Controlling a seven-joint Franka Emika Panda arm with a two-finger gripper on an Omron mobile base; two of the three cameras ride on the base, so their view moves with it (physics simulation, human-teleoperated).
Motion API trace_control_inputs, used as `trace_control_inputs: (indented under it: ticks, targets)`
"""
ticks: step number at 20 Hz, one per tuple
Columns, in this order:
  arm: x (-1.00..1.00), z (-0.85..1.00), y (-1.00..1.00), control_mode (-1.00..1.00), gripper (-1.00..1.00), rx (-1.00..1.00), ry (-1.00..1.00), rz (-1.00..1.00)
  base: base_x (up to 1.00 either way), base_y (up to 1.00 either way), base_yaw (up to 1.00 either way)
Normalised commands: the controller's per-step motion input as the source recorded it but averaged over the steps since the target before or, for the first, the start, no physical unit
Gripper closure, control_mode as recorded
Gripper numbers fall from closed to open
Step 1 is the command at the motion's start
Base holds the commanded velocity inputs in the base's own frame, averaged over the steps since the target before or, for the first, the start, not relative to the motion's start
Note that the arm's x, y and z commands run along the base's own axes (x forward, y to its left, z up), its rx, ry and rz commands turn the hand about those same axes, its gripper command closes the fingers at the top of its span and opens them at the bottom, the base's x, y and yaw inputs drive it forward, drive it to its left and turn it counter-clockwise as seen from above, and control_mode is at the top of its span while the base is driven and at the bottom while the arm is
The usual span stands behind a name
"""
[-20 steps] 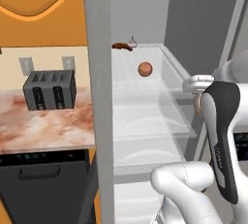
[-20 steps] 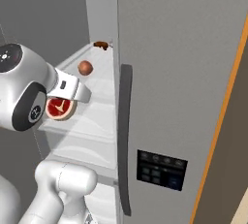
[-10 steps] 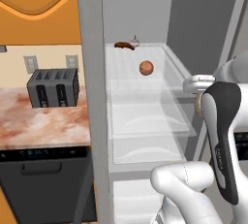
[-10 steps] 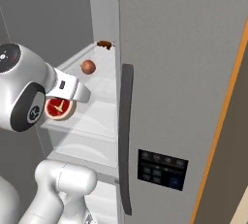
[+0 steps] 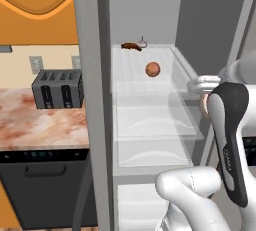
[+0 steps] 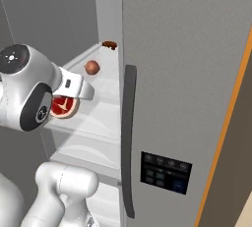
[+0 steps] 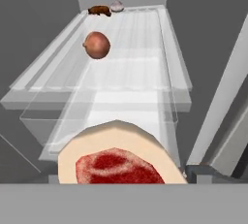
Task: Transport the steak and onion to the fridge. Place the steak on the rack containing meat and place the onion on the rack containing the vegetable, ensuring meats and vegetables are on different racks.
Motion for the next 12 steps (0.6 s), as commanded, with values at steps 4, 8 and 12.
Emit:
trace_control_inputs:
  ticks: [4, 8, 12]
  targets:
    - [0.58, 0.00, 0.23, -1.00, 1.00, 0.00, -0.06, 0.05, 0.00, 0.00, 0.00]
    - [0.64, 0.00, 0.39, -1.00, 1.00, 0.00, -0.06, 0.00, 0.00, 0.00, 0.00]
    - [0.76, 0.00, 0.19, -1.00, 1.00, 0.00, 0.11, 0.00, 0.00, 0.00, 0.00]
